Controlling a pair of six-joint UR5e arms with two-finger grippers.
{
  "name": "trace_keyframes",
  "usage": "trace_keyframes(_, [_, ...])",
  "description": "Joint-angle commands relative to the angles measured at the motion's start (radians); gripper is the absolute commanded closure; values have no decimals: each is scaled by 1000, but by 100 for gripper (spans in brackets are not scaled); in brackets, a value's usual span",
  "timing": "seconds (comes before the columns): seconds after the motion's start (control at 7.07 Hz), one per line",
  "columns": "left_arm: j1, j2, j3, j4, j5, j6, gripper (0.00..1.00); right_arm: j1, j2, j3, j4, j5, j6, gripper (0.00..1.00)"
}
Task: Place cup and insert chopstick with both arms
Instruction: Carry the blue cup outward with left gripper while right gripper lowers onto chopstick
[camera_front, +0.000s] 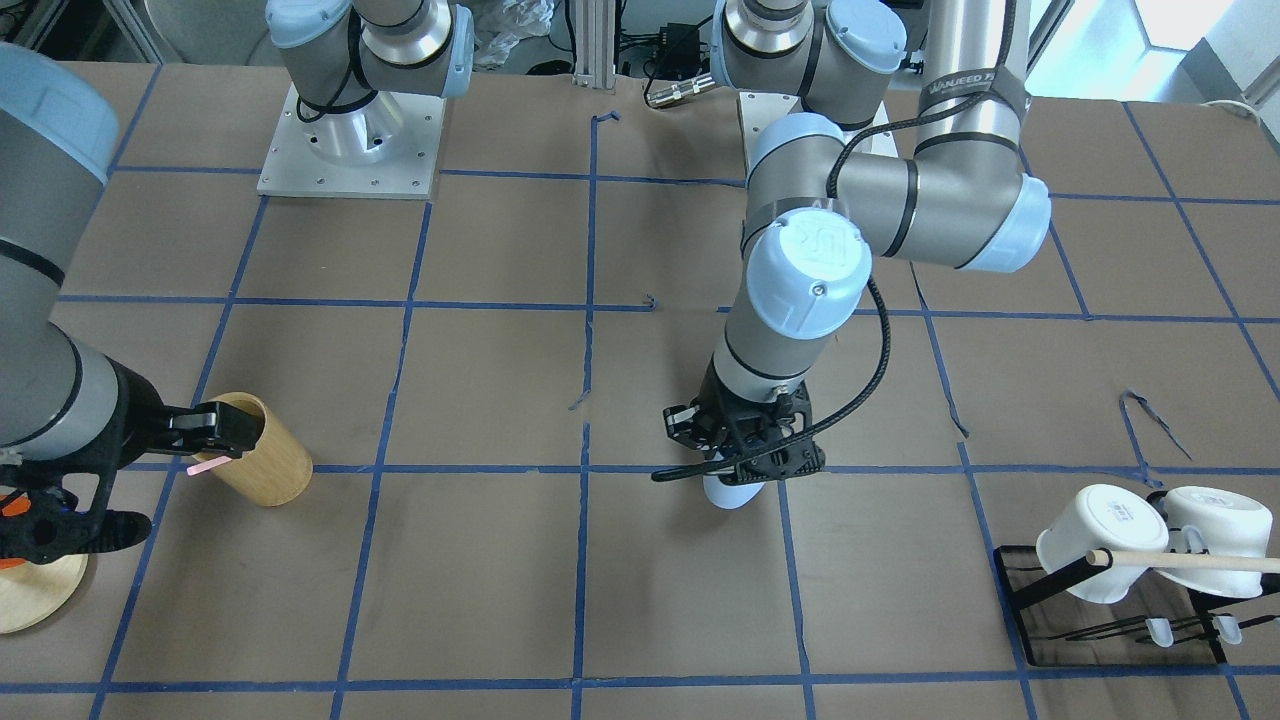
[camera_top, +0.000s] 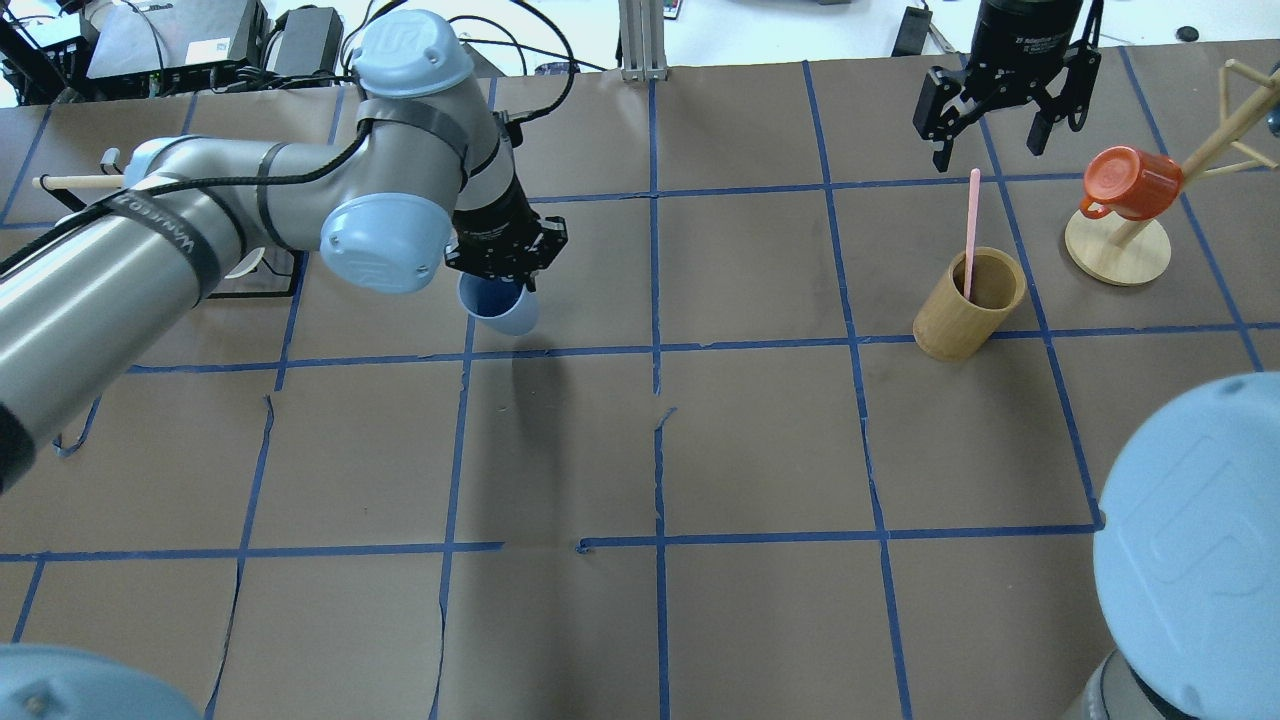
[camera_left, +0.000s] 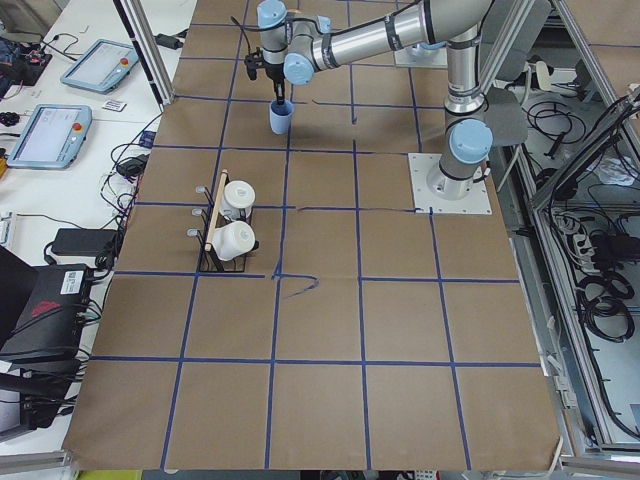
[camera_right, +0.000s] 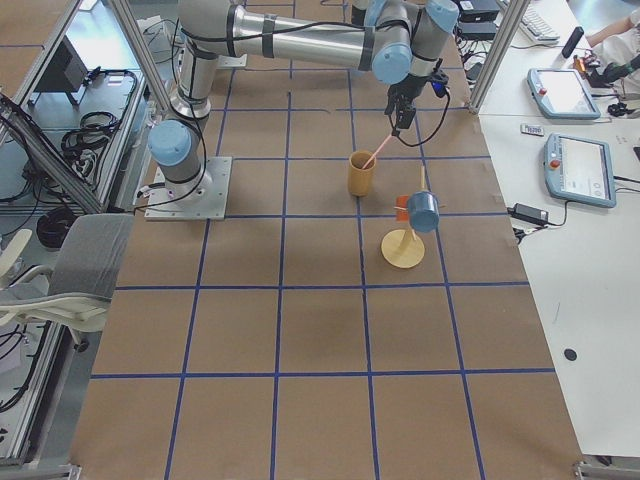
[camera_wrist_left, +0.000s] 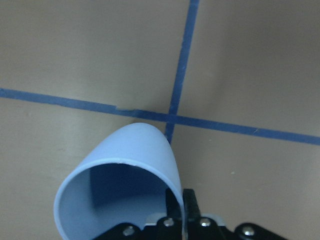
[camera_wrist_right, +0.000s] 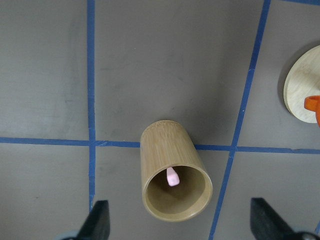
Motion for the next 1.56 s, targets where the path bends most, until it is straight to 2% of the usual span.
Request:
trace_keyframes(0.0, [-100,-148,182,-1,-36,-45,100,1,56,-3,-3,-17,-2,0])
trace_keyframes(0.14, [-129,-199,250,-7,-62,-35,100,4,56,-3,-2,-12,0,0])
trace_keyframes(0.28, [-154,-231,276,-7,-60,-30,100,8,59,1,11,-12,-3,4])
trace_keyframes(0.71, [-166,-248,300,-10,-59,-30,98,8,61,27,31,-27,-60,4])
trace_keyframes(0.85, [-166,-244,300,-5,-63,-45,5,8,62,27,28,-27,-103,7])
trace_keyframes(0.99, [-165,-212,303,-10,-62,-41,0,8,65,27,21,-27,-117,13])
trace_keyframes(1.13, [-150,-192,304,-13,-56,-27,0,8,70,26,17,-27,-140,15])
trace_keyframes(1.41, [-99,-88,294,-130,-59,29,0,8,73,29,24,-27,-144,27])
